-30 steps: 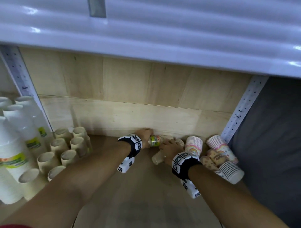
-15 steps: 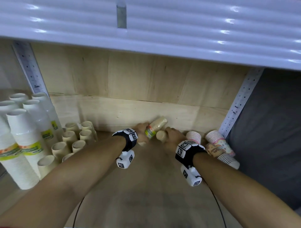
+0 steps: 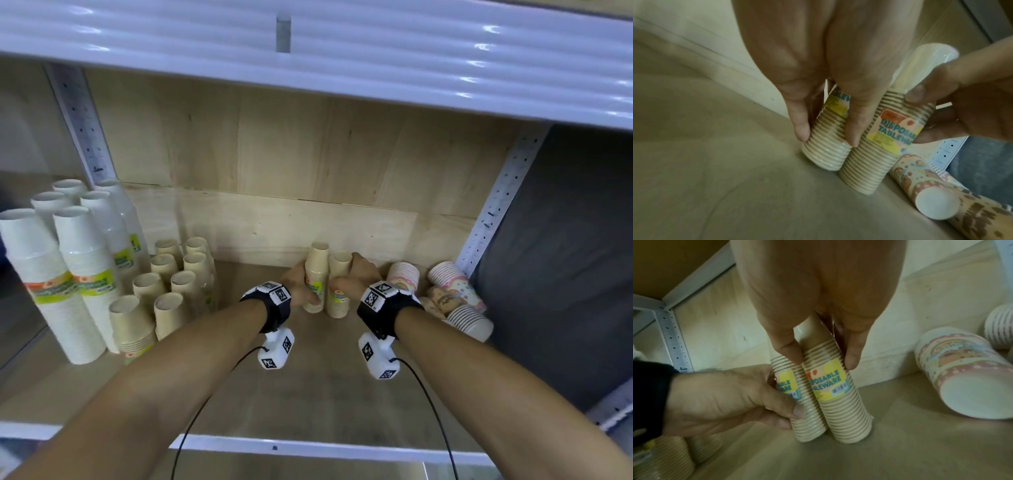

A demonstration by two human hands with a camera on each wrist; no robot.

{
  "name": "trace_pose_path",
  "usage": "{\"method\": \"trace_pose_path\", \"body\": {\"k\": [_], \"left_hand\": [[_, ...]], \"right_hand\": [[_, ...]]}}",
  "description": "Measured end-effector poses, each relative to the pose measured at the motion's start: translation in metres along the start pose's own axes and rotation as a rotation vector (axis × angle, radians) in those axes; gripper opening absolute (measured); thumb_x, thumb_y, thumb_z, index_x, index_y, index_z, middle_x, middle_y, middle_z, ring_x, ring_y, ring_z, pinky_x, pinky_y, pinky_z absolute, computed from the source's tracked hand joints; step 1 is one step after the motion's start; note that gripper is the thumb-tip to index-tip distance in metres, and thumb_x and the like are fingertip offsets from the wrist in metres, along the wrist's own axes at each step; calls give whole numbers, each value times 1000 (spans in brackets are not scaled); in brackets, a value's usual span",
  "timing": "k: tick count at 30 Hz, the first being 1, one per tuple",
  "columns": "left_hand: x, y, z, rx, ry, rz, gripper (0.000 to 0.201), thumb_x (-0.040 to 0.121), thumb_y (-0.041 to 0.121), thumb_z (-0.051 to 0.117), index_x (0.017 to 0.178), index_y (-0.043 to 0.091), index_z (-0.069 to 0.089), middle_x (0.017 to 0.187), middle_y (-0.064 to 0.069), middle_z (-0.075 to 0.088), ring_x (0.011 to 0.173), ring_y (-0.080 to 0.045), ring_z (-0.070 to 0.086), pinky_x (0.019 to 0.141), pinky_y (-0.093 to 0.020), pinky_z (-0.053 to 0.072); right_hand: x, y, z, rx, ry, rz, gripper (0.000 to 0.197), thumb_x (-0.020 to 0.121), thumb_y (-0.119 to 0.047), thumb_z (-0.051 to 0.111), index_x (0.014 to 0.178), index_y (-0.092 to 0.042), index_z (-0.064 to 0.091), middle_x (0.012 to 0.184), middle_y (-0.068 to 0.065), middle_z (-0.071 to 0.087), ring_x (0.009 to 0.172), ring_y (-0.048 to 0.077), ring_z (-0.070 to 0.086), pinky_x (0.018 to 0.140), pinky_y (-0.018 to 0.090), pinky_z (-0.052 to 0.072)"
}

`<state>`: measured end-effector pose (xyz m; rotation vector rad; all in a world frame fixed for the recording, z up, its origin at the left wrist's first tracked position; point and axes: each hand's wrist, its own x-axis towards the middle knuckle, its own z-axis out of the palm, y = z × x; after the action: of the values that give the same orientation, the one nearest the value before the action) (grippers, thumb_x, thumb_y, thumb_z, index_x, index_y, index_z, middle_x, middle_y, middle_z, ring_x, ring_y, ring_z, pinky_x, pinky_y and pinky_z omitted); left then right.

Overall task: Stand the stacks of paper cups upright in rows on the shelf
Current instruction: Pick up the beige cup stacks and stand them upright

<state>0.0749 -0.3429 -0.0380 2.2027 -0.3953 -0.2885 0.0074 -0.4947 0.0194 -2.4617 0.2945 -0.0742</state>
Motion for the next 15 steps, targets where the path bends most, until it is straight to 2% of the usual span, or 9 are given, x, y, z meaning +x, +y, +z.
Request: {"method": "trace_pose_path", "body": {"k": [4,7,12,15], "left_hand": [[-7,-6,5,-8,-12,13,73,62,6,84,125,20,50,114,-1,66,107,-22,63,92,-41,53],[-10,-6,5,-5,-13,12,72,62,8,85,124,19,52,115,0,66,109,-22,63,93,-42,53],[-15,9,-8,-31,-28,-9,77,70,9,82,136,17,44,124,-2,62,113,-23,59,93,-39,50],[-14,24,-23,16,-24,2,66,73,13,82,129,15,47,117,-2,61,106,-22,60,89,-38,52]], "right_hand": [[-7,-1,0,63,-3,15,51,69,-20,74,113,-12,49,104,3,60,96,24,59,72,31,48],[-10,0,-2,83,-12,31,53,68,-21,74,114,-14,49,106,3,60,97,24,59,76,34,52],[-14,-2,-3,82,-14,23,52,70,-25,74,115,-15,49,107,3,60,97,24,60,80,36,52],[-15,-3,-6,47,-22,38,52,69,-24,74,113,-16,48,106,3,61,94,24,60,81,38,54]]}}
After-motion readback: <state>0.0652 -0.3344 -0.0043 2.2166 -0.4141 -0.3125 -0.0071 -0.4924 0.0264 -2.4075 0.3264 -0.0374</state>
